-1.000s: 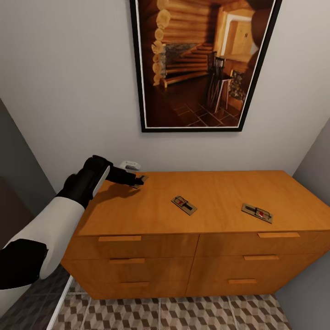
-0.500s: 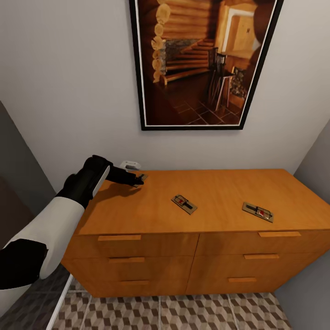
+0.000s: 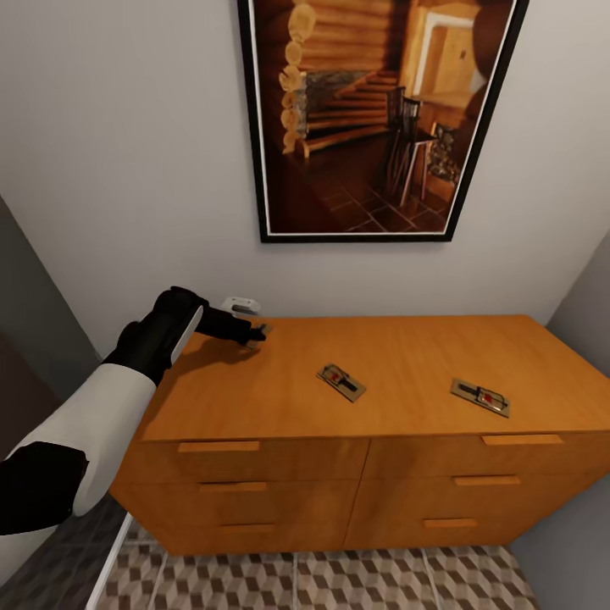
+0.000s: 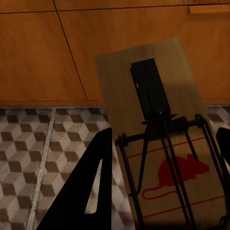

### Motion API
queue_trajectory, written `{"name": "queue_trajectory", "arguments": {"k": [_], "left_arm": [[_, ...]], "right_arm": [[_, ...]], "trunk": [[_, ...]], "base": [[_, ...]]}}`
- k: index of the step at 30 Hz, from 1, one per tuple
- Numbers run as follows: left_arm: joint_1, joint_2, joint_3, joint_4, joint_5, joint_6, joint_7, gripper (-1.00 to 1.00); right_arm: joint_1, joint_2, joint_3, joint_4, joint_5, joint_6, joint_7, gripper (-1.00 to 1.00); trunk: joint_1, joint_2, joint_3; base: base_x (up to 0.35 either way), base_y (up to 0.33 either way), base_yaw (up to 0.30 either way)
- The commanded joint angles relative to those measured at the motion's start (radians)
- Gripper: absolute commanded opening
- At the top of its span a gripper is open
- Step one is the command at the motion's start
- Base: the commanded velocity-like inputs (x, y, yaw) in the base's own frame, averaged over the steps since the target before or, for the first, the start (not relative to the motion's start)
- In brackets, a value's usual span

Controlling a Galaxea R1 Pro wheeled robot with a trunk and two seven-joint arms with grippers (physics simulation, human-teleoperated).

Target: Take the four mousetraps from the cabinet in the bathroom and place them on the bathroom floor. Make sure all four end up on the same floor surface, and ensure that at least two of them are either under or directly next to the same bathroom sink.

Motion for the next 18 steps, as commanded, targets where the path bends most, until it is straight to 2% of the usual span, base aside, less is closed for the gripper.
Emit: {"name": "queue_trajectory", "arguments": {"k": [1, 18], "left_arm": [[-0.001, 0.001, -0.003, -0.001, -0.004, 0.003, -0.005, 1.0], [-0.001, 0.002, -0.004, -0.001, -0.004, 0.003, -0.004, 1.0]], "right_arm": [[-0.001, 0.0, 0.007, 0.001, -0.013, -0.003, 0.009, -1.0], [-0.001, 0.0, 0.007, 0.001, -0.013, -0.003, 0.009, -1.0]], "trunk": [[0.0, 0.0, -0.001], [0.0, 0.0, -0.001]], "base": [[0.163, 0.0, 0.0], [0.028, 0.0, 0.0]]}}
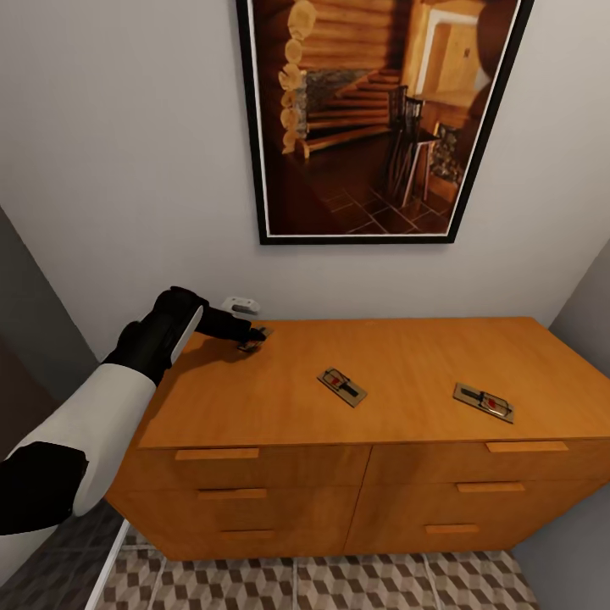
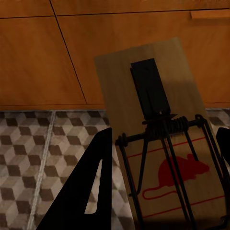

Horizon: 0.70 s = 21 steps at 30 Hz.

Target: Take the four mousetraps from the cabinet in the bathroom and place them on the bathroom floor. Make sure all four end up on the same floor surface, and ensure that at least two of them are either under or directly next to the same bathroom sink.

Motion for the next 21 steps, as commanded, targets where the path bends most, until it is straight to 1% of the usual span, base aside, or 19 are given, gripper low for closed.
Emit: {"name": "queue_trajectory", "arguments": {"k": [1, 13, 21], "left_arm": [[-0.001, 0.001, -0.002, -0.001, -0.004, 0.003, -0.005, 1.0], [-0.001, 0.0, -0.003, -0.001, -0.004, 0.003, -0.004, 1.0], [-0.001, 0.0, -0.003, -0.001, -0.004, 0.003, -0.005, 1.0]], "right_arm": [[-0.001, 0.0, 0.007, 0.001, -0.013, -0.003, 0.009, -1.0], [-0.001, 0.004, 0.006, 0.0, -0.013, -0.003, 0.009, -1.0], [-0.001, 0.004, 0.006, 0.0, -0.013, -0.003, 0.009, -1.0]], "trunk": [[0.0, 0.0, -0.001], [0.0, 0.0, -0.001], [0.0, 0.0, -0.009]], "base": [[0.0, 0.0, 0.0], [0.0, 0.0, 0.0], [0.0, 0.0, 0.0]]}}
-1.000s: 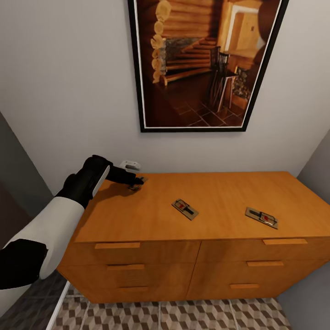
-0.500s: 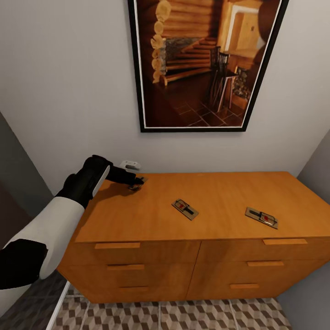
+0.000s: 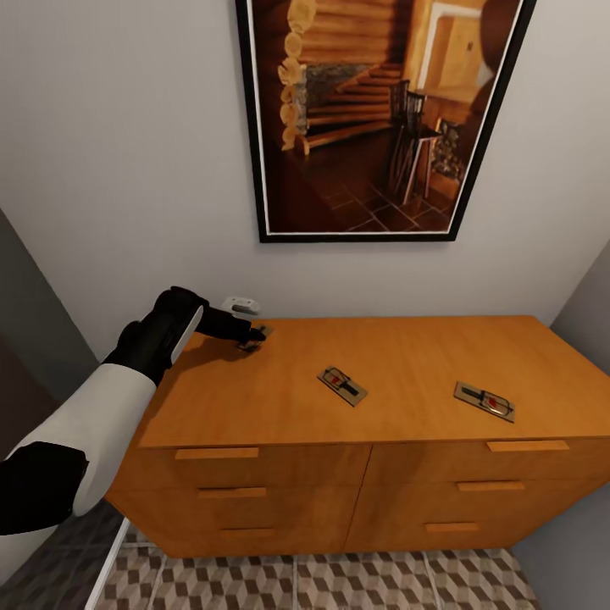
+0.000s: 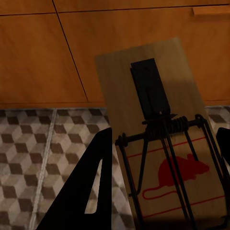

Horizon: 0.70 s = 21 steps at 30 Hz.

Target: Take the four mousetraps from the cabinet in the bathroom and place them on the bathroom floor. Make sure all four end up on the same floor surface, and ensure that at least two of them are either under or directly next to the same bathroom sink.

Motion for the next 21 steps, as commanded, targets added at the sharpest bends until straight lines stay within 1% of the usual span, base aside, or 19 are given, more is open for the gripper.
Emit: {"name": "queue_trajectory", "arguments": {"k": [1, 21], "left_arm": [[-0.001, 0.001, -0.003, -0.001, -0.004, 0.003, -0.004, 1.0], [-0.001, 0.0, -0.003, -0.001, -0.004, 0.003, -0.004, 1.0]], "right_arm": [[-0.001, 0.0, 0.007, 0.001, -0.013, -0.003, 0.01, -1.0], [-0.001, 0.0, 0.007, 0.0, -0.013, -0.003, 0.01, -1.0]], "trunk": [[0.0, 0.0, -0.002], [0.0, 0.0, -0.007]], "base": [[0.0, 0.0, 0.0], [0.0, 0.0, 0.0]]}}
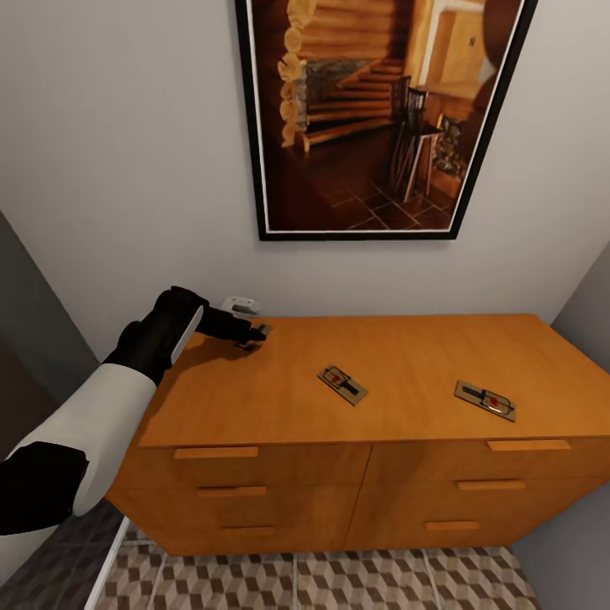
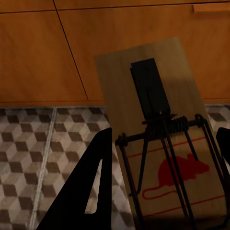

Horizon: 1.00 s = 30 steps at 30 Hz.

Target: Take the four mousetraps from the cabinet in the bathroom and place them on the bathroom floor. Make sure all four end up on the same floor surface, and ensure that at least two of them are either under or directly next to the same bathroom sink.

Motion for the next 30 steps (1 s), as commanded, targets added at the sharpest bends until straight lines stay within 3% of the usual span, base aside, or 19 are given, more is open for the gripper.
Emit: {"name": "queue_trajectory", "arguments": {"k": [1, 30], "left_arm": [[-0.001, 0.001, -0.003, -0.001, -0.004, 0.003, -0.004, 1.0], [-0.001, 0.001, -0.003, -0.001, -0.002, 0.006, -0.004, 1.0]], "right_arm": [[-0.001, 0.0, 0.007, 0.001, -0.013, -0.003, 0.01, -1.0], [-0.001, 0.0, 0.007, 0.001, -0.013, -0.003, 0.011, -1.0]], "trunk": [[0.0, 0.0, -0.002], [0.0, 0.0, -0.007]], "base": [[0.0, 0.0, 0.0], [0.0, 0.0, 0.0]]}}
